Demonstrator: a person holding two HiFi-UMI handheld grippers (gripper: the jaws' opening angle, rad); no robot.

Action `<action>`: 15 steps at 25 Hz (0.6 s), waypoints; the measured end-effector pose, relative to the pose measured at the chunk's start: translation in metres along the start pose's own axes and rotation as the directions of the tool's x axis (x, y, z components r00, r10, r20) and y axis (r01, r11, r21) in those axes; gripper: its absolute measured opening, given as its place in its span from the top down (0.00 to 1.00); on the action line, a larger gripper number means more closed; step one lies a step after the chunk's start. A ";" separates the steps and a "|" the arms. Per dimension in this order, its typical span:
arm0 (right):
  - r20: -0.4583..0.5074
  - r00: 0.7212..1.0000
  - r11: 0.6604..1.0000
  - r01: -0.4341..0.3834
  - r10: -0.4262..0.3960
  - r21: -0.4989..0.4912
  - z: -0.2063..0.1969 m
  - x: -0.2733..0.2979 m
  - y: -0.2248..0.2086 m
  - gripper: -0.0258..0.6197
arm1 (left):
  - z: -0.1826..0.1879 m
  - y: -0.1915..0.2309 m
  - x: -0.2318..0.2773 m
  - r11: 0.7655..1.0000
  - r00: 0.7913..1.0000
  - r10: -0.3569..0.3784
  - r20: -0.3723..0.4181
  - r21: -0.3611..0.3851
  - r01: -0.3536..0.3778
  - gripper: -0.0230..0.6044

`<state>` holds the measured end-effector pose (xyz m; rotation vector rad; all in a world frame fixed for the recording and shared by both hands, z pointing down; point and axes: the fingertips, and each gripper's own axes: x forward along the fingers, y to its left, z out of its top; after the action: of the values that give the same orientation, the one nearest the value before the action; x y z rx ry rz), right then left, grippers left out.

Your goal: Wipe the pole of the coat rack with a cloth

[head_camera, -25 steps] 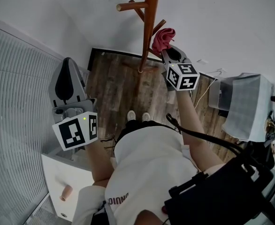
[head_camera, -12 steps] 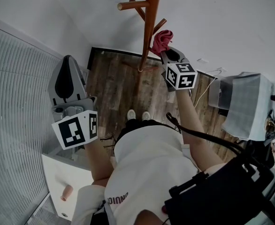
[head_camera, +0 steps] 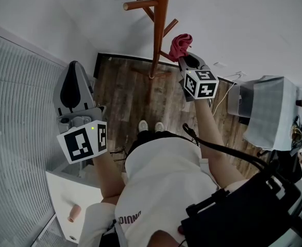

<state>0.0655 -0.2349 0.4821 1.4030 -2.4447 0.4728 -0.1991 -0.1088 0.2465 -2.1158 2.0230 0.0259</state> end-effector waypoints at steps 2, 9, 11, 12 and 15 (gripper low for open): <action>0.004 1.000 1.000 0.008 -0.008 0.002 0.000 -0.004 -0.003 0.89 | 0.001 -0.002 -0.001 1.000 1.000 -0.003 0.004 -0.001 0.003 0.94; 0.022 0.999 1.000 0.025 -0.025 0.009 0.002 -0.020 -0.007 0.89 | 0.005 -0.007 -0.009 1.000 1.000 -0.011 0.015 -0.005 0.011 0.94; 0.033 0.999 1.000 0.029 -0.030 0.010 0.005 -0.025 -0.009 0.89 | 0.006 -0.009 -0.010 1.000 1.000 -0.015 0.020 -0.008 0.015 0.94; 0.039 0.999 0.999 0.032 -0.033 0.010 0.007 -0.027 -0.010 0.89 | 0.007 -0.010 -0.011 1.000 1.000 -0.017 0.022 -0.009 0.017 0.94; 0.058 0.997 0.999 0.041 -0.041 0.012 0.013 -0.036 -0.012 0.89 | 0.009 -0.013 -0.014 1.000 0.999 -0.023 0.026 -0.008 0.024 0.94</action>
<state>0.0929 -0.2179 0.4581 1.4889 -2.4572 0.4425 -0.1856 -0.0935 0.2421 -2.1332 1.9869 0.0580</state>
